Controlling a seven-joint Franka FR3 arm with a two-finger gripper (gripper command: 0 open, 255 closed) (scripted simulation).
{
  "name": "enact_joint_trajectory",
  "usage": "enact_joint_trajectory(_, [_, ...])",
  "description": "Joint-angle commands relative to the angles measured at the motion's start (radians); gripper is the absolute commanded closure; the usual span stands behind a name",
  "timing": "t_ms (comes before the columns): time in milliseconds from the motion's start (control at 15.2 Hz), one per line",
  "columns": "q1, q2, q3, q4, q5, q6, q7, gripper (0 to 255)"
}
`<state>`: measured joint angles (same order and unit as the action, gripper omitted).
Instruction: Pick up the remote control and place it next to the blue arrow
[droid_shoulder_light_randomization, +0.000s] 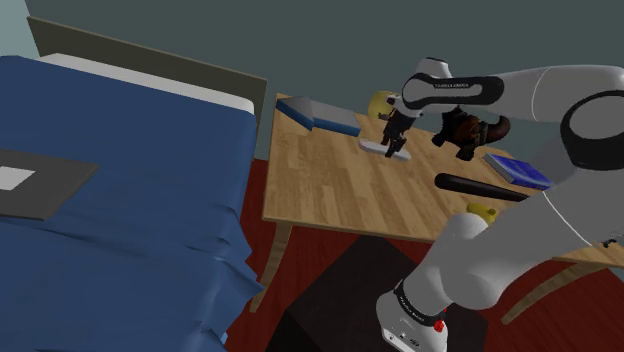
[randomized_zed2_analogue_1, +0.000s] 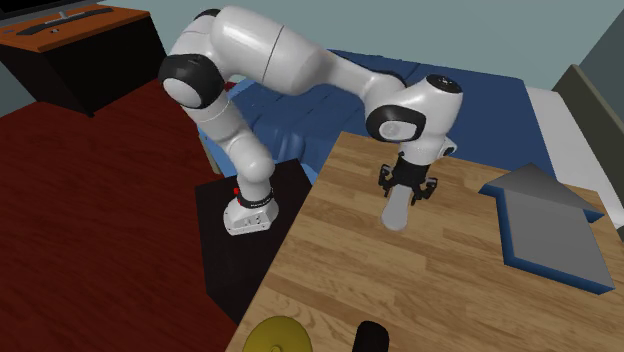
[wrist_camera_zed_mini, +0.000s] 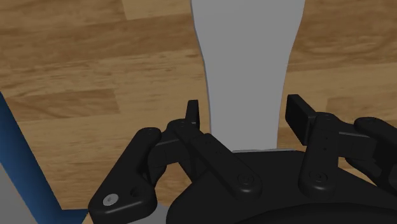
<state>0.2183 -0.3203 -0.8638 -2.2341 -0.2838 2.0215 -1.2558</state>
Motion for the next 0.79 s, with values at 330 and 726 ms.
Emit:
enact_joint_trajectory(330, [0.060,0.453,-0.171,0.309,0.396,-0.012,-0.303,255])
enact_joint_trajectory(726, [-0.186,0.793,-0.061,0.663,0.664,-0.152,-0.450,255])
